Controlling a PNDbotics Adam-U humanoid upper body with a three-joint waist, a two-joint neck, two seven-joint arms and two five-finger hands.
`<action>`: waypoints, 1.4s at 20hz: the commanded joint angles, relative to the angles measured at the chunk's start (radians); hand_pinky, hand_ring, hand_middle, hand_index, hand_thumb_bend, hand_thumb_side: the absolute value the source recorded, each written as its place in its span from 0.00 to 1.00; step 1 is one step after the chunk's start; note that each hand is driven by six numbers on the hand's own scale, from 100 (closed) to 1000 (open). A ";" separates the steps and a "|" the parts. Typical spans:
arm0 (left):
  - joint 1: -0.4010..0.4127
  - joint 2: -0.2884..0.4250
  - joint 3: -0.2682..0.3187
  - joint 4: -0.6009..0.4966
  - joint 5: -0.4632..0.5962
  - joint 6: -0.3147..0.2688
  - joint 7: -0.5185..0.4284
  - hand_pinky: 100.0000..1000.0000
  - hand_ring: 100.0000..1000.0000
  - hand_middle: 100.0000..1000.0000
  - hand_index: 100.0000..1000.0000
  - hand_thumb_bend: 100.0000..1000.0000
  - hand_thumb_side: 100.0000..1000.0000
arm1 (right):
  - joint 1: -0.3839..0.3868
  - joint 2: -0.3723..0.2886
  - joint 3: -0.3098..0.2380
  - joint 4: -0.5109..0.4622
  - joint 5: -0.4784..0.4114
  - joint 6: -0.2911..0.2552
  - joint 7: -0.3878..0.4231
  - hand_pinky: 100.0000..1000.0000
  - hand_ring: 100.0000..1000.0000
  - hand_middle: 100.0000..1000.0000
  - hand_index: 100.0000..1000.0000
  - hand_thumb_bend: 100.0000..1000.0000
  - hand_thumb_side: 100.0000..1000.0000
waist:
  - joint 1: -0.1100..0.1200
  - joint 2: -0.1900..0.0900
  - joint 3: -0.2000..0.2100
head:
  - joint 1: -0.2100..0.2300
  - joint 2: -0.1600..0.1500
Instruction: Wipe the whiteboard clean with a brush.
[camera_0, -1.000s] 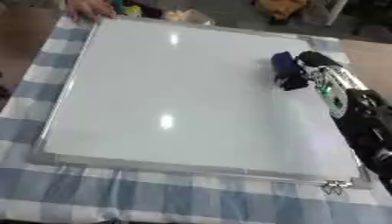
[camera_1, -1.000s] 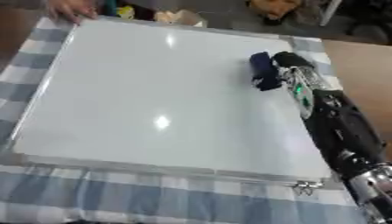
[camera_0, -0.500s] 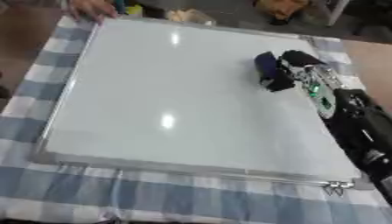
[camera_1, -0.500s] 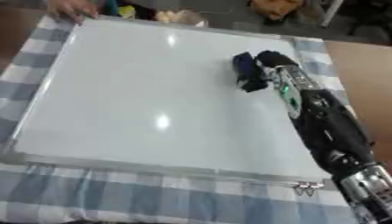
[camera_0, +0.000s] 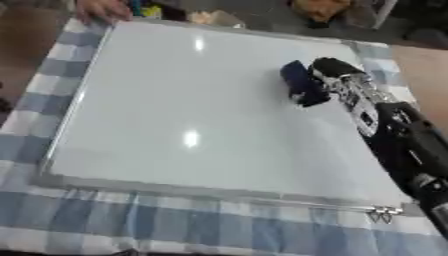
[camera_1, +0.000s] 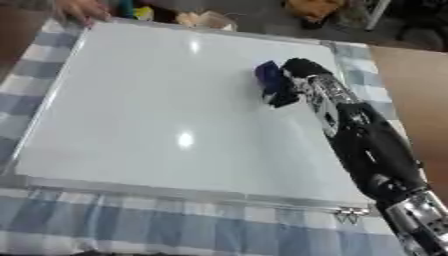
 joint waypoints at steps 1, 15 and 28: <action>-0.013 0.017 0.010 -0.022 -0.001 -0.002 -0.001 0.50 0.43 0.51 0.65 0.63 0.94 | -0.010 -0.024 -0.004 -0.025 0.007 0.000 0.005 0.56 0.54 0.48 0.33 0.04 0.47 | 0.006 -0.018 0.000 | 0.004 -0.007; -0.011 0.018 0.012 -0.022 -0.001 -0.003 0.000 0.50 0.43 0.51 0.65 0.64 0.94 | 0.008 -0.043 -0.036 0.027 0.004 0.034 -0.007 0.57 0.54 0.48 0.33 0.04 0.47 | 0.009 -0.017 -0.009 | 0.010 -0.006; -0.010 0.018 0.012 -0.022 -0.001 -0.003 -0.001 0.50 0.43 0.51 0.65 0.63 0.94 | 0.022 -0.063 -0.062 0.059 -0.011 0.066 -0.033 0.56 0.54 0.48 0.33 0.03 0.46 | 0.013 -0.015 -0.015 | 0.012 -0.003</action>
